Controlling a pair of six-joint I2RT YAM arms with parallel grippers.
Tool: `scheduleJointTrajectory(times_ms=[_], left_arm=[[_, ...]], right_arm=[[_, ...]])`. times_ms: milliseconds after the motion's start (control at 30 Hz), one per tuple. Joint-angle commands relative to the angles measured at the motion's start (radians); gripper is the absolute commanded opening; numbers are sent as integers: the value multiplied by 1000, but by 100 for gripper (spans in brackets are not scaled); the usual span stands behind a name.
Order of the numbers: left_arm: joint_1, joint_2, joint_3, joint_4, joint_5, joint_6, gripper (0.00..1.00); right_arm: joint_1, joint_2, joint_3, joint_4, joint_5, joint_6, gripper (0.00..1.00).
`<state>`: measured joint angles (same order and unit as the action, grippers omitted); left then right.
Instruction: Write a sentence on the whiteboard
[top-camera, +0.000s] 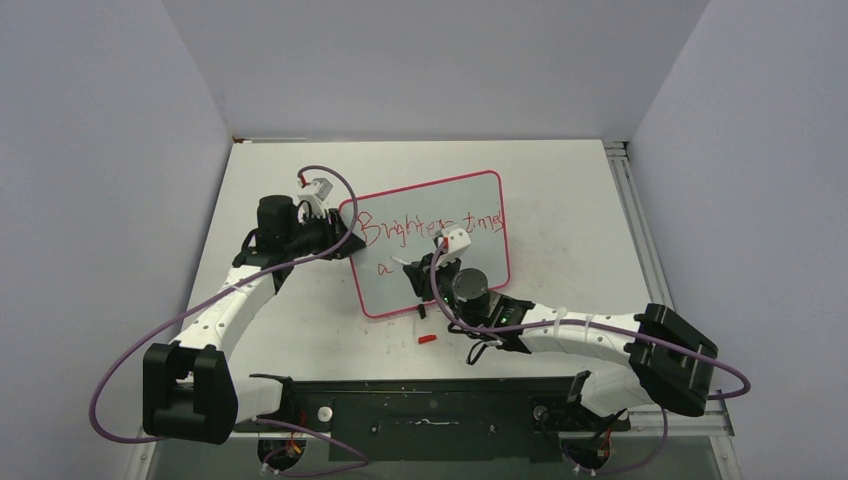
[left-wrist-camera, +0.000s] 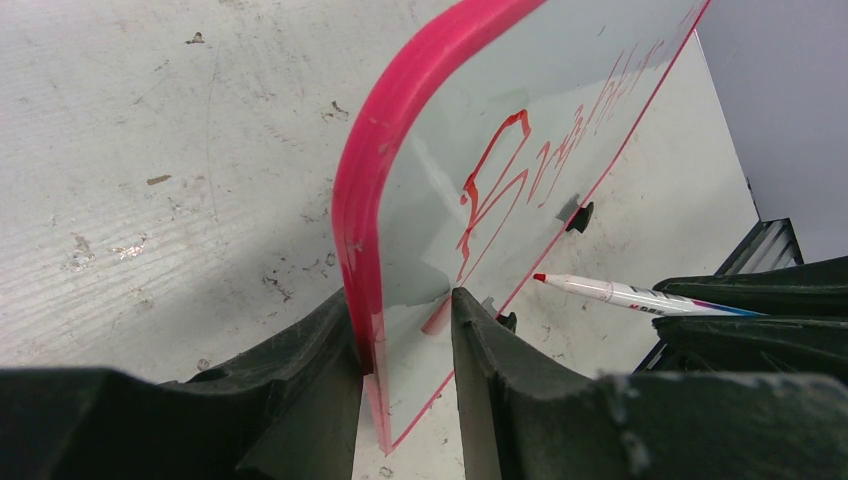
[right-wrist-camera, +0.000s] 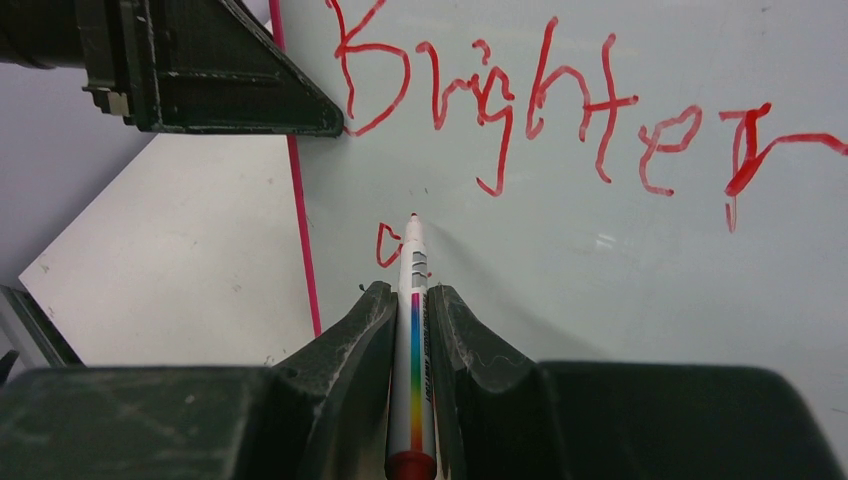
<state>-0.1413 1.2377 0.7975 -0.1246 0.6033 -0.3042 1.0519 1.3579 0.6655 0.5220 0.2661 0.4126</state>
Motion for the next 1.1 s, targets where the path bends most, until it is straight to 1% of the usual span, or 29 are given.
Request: scheduleJointTrajectory(times_ms=[0,400,1067], left_arm=[[2,-24,38,34,43,-7,34],[2,-24,39,34,43,-6,34],[2,-20,39,35,43,-7,34]], right_arm=[[-17,21,56,81,14,-26,5],[-38,62,57,67,-1,-16,5],[-7,37,-55,13,-9,78,5]])
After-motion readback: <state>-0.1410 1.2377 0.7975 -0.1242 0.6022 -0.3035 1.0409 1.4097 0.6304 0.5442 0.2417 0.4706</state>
